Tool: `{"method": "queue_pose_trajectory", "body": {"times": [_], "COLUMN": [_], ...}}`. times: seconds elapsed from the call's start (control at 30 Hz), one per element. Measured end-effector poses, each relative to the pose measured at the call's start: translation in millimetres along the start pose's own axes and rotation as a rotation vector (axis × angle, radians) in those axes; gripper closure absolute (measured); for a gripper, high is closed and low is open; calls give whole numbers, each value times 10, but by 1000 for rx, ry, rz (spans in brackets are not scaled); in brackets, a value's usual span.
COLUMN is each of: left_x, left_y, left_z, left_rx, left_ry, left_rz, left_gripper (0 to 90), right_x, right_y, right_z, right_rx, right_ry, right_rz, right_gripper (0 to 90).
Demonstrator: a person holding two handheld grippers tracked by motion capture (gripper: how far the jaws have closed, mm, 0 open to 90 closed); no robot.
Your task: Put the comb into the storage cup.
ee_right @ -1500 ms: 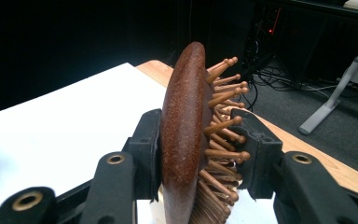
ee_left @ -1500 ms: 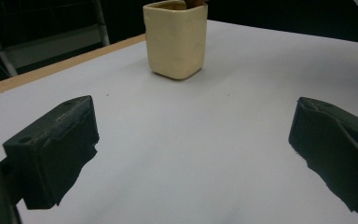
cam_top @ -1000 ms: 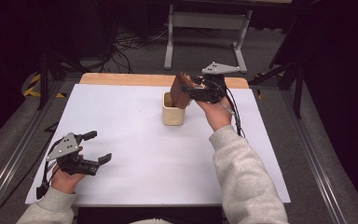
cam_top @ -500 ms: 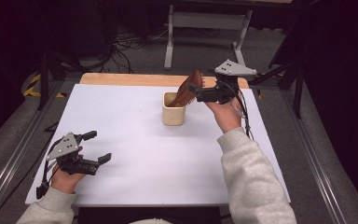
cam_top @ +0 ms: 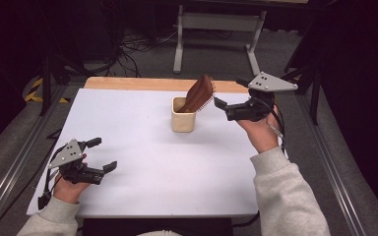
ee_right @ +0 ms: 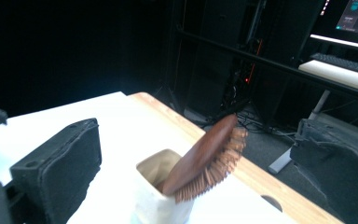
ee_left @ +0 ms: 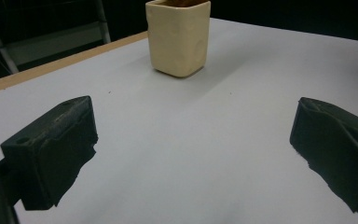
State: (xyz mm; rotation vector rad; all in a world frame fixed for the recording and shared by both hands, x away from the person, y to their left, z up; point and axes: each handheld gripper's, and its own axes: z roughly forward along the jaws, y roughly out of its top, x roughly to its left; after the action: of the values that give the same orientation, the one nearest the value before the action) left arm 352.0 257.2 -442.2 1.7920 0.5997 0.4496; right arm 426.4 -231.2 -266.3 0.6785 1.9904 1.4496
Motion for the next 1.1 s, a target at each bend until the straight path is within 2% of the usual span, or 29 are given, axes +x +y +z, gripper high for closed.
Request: {"method": "queue_pose_trajectory", "body": {"times": [0.27,0.43,0.6,0.7,0.83,0.87,1.0,1.03,1.1], "left_x": [-1,0,-1,-1,1,-2,-6,-6,-5], "left_y": [2,2,2,4,2,1,3,2,2], "left_z": [-1,-1,-1,-4,-2,0,1,1,1], "left_rx": [0,2,2,2,5,6,9,10,13], "left_ry": [3,5,4,5,3,3,4,4,5], "left_rz": [-1,-2,-3,-4,-6,-10,-5,-5,-6], "left_gripper": [15,14,14,15,15,15,15,15,16], "right_x": [36,77,100,136,157,169,180,192,202], "right_y": [-130,-364,-539,-758,-907,-1023,-1167,-1301,-1373], "right_z": [-263,-454,-548,-634,-670,-695,-716,-726,-725], "right_rx": [6,23,51,63,88,97,95,93,102], "right_ry": [19,40,52,68,77,82,102,119,128], "right_rz": [0,19,35,43,59,73,86,91,100], "right_gripper": [15,14,14,14,14,14,12,11,8]}}
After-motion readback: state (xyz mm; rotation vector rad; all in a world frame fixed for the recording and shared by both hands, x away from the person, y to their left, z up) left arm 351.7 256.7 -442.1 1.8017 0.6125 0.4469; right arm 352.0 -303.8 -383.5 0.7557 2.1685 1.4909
